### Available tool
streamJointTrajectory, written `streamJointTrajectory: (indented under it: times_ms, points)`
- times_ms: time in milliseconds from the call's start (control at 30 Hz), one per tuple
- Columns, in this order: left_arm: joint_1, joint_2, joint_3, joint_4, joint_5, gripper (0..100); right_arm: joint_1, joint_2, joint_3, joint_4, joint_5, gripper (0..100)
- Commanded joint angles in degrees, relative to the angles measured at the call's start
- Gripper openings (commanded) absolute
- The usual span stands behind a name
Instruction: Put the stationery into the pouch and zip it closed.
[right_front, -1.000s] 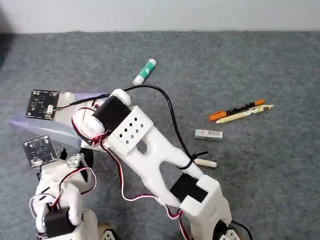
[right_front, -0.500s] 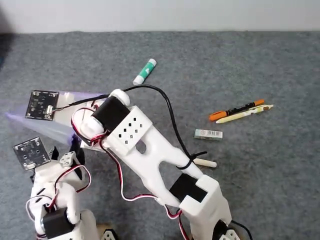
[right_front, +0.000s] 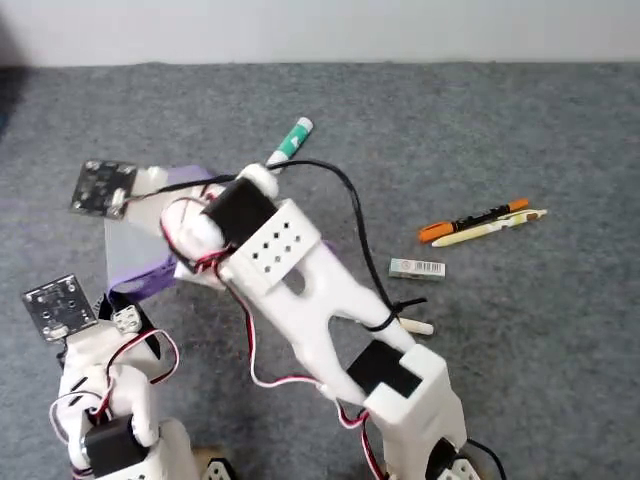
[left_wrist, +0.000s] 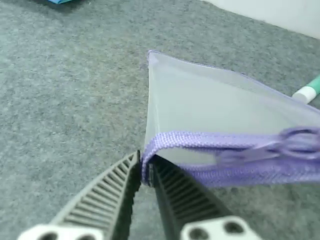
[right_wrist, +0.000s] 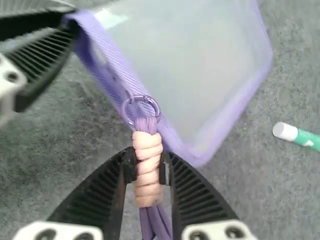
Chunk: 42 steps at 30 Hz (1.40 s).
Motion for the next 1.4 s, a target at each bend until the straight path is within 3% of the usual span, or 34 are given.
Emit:
streamJointTrajectory:
  times_ms: [0,433,800,1100,1367]
  points:
    - [-2.37,-0.26,-1.71,-0.7,-0.44,1,3.3,-5.41,-2.02,2.42,-0.44,0.9]
    - [-3.69,-0.26,-1.71,-0.53,-0.44,1,11.74,-12.35,4.4,2.68,-0.18,0.9]
    - [-0.97,-0.26,-1.71,-0.79,-0.35,2,9.54,-18.42,11.52,2.42,-0.18,0.9]
    - [4.48,-0.26,-1.27,-0.79,-0.09,26,8.4,-18.86,11.52,2.51,-0.18,0.9]
    - [4.4,-0.26,0.13,-4.22,0.0,27,8.13,-18.95,11.52,2.59,-0.18,0.9]
